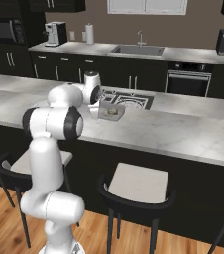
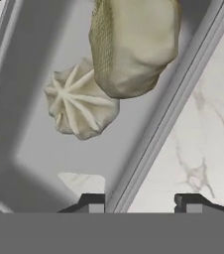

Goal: Place two dumplings into each of the tupperware containers and then place the containers in the fridge.

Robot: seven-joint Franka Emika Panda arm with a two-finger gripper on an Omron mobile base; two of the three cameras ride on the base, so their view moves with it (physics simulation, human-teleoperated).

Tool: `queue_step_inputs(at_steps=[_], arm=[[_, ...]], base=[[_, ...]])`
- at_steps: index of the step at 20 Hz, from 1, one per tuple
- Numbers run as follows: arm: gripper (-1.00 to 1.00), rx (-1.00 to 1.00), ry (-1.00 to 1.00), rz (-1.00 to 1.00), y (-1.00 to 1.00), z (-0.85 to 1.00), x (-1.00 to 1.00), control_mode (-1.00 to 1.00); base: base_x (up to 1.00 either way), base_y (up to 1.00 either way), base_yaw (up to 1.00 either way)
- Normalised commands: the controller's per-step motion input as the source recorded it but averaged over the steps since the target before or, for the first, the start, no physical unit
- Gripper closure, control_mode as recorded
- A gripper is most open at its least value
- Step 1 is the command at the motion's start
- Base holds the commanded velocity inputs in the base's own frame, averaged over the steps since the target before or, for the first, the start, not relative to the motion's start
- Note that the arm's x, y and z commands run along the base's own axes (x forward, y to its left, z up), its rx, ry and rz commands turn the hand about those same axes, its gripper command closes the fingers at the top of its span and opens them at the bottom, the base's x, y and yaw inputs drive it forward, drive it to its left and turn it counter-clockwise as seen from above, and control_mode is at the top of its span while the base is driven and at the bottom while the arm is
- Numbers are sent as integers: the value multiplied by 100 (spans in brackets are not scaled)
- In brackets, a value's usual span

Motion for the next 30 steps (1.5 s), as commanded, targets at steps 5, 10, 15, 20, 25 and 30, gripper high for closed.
queue_step_inputs(at_steps=[5, 10, 15, 20, 25, 30], arm=[[-100, -7, 14, -4, 0, -100, 0, -100], [100, -3, 1, -6, -8, -98, -20, -100], [100, 1, -5, -10, -38, -56, -35, -100], [100, 4, -16, -14, -34, -29, -33, -100], [100, 1, -14, -18, -18, 6, -42, -100], [100, 0, 0, -17, -2, 64, -29, -100]], base=[[0, 0, 0], [0, 0, 0], [0, 0, 0], [0, 0, 0], [0, 0, 0], [0, 0, 0]])
